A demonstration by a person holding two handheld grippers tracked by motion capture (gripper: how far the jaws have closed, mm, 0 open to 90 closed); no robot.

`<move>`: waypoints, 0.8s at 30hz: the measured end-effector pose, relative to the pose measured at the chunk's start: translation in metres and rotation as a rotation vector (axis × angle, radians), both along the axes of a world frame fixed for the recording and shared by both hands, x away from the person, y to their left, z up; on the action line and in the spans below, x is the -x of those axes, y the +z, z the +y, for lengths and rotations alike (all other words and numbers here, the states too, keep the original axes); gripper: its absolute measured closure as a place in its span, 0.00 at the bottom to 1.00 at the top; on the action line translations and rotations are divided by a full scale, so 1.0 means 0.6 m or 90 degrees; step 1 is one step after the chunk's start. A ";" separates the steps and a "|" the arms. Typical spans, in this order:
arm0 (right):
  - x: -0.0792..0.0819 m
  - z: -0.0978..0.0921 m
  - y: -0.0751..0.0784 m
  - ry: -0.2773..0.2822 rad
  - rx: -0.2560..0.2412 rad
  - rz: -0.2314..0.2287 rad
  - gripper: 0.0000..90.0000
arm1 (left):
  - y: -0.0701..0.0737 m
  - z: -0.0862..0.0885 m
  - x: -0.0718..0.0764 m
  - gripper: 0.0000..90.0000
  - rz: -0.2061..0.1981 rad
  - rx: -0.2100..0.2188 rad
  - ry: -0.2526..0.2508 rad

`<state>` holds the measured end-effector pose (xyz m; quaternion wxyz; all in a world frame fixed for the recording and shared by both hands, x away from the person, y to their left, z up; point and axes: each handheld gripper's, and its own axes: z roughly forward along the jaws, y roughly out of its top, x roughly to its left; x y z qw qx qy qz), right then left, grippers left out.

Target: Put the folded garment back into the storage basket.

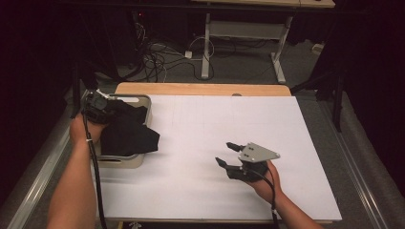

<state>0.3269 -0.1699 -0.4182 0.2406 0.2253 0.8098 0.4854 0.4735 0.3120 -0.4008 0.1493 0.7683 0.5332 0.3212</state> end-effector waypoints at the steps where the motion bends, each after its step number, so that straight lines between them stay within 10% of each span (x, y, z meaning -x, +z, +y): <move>1: 0.006 -0.014 -0.003 -0.004 -0.001 0.004 0.43 | 0.005 0.003 0.005 0.45 -0.010 0.015 0.001; 4: 0.022 -0.051 -0.011 -0.027 -0.013 0.018 0.43 | 0.018 0.008 0.022 0.41 -0.028 0.044 0.000; 10: 0.050 -0.097 -0.010 -0.049 -0.028 0.026 0.43 | 0.033 -0.028 0.067 0.60 -0.046 0.104 -0.108; 16: 0.060 -0.114 -0.020 -0.071 -0.040 0.018 0.43 | 0.011 -0.079 0.073 0.68 0.032 0.122 -0.208; 24: 0.052 -0.101 -0.039 -0.064 -0.018 0.033 0.43 | -0.033 -0.096 0.027 0.70 0.142 0.048 -0.198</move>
